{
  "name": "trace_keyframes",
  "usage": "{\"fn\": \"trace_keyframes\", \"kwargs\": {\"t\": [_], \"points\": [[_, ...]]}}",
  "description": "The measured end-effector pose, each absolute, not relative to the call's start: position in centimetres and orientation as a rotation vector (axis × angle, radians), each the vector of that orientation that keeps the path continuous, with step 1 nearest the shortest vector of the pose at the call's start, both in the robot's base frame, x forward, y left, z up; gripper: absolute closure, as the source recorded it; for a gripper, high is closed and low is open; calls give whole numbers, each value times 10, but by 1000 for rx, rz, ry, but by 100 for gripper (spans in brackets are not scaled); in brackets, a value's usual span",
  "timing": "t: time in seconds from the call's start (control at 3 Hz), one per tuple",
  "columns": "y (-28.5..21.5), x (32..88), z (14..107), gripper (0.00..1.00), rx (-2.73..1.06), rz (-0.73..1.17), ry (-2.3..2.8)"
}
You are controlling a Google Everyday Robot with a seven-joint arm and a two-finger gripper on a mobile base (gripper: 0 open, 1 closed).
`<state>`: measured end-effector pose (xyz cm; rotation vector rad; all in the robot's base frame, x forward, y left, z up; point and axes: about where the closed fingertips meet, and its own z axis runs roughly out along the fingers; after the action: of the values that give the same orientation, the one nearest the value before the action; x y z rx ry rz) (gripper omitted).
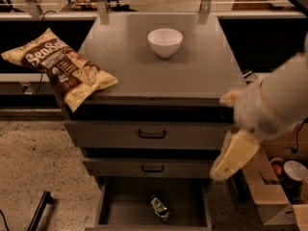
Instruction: Pick green can from bottom drawer and place on counter
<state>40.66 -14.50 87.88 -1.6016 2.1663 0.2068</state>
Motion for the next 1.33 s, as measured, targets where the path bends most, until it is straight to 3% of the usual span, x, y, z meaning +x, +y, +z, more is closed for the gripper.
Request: {"fn": "trace_keyframes", "kwargs": {"t": [0.33,1.0,1.33], "points": [[-113,395,793,0,-1615,314,2156],[-97,398,745,0,-1632,372,2183],[-99,387,683,0,-1548,536,2218]]}}
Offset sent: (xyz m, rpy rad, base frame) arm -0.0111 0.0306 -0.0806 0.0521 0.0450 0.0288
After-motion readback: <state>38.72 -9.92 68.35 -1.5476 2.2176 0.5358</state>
